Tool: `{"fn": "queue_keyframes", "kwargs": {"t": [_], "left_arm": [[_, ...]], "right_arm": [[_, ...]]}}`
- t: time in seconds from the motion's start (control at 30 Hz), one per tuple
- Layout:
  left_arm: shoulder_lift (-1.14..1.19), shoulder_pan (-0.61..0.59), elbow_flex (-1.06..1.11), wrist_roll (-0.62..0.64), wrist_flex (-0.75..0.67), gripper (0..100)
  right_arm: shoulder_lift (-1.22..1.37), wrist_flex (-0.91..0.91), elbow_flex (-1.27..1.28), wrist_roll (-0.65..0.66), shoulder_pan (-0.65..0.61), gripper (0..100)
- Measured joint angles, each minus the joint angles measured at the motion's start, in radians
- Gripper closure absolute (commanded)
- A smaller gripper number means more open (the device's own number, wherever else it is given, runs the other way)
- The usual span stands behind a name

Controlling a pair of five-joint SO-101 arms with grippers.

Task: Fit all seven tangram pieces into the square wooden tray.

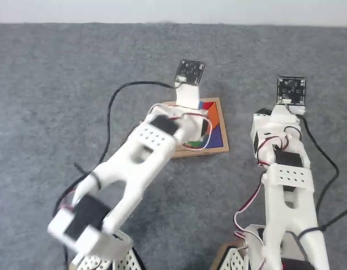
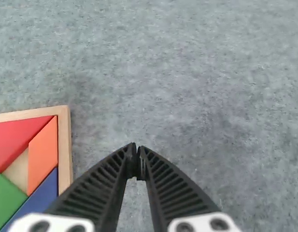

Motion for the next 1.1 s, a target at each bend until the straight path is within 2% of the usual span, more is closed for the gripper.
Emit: {"fn": "queue_keyframes", "kwargs": {"t": [0.17, 0.3, 0.73, 0.93, 1.1], "left_arm": [[0.206, 0.021, -0.176, 0.061, 0.078, 98], [0.269, 0.046, -0.284, 0.068, 0.164, 98], [0.466, 0.048, -0.440, 0.071, 0.163, 97], [0.500, 0.048, -0.528, 0.071, 0.241, 81], [0.500, 0.041, -0.546, 0.071, 0.269, 79]], "right_arm": [[0.000, 0.000, 0.000, -0.002, -0.003, 99.0], [0.000, 0.000, 0.000, -0.002, -0.002, 99.1], [0.000, 0.000, 0.000, -0.002, -0.003, 99.1], [0.000, 0.000, 0.000, -0.002, -0.003, 99.1], [0.000, 0.000, 0.000, -0.002, -0.003, 99.1]]}}
